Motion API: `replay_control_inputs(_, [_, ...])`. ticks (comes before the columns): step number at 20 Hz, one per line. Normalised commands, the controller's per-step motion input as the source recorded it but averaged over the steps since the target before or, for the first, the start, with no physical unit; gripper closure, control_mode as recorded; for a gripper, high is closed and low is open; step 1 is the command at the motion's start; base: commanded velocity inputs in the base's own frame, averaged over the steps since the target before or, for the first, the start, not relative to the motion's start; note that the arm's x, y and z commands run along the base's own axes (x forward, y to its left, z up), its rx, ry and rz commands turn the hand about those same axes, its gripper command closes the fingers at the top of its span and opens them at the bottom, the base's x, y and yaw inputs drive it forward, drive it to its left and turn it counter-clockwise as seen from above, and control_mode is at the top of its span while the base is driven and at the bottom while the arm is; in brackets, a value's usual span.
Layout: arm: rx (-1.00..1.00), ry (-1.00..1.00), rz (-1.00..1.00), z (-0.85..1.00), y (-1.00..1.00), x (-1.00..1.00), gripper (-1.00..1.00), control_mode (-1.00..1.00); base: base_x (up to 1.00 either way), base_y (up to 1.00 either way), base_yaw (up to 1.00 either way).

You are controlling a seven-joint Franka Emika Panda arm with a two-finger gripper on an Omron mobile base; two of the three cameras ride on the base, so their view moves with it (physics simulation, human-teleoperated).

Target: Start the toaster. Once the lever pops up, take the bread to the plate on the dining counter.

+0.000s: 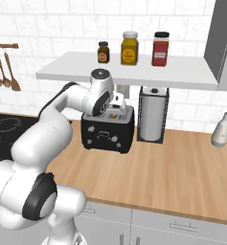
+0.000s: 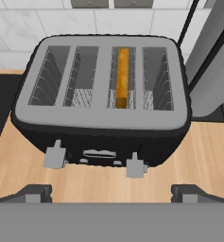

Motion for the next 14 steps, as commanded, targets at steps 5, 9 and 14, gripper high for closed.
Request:
replay_control_inputs(5, [0.0, 0.0, 0.0, 0.0, 0.0, 0.0, -1.0, -1.0, 0.0, 0.0, 0.0])
replay_control_inputs(9, [0.0, 0.0, 0.0, 0.0, 0.0, 0.0, -1.0, -1.0, 0.0, 0.0, 0.0])
replay_control_inputs(14, [0.0, 0.0, 0.0, 0.0, 0.0, 0.0, -1.0, -1.0, 0.0, 0.0, 0.0])
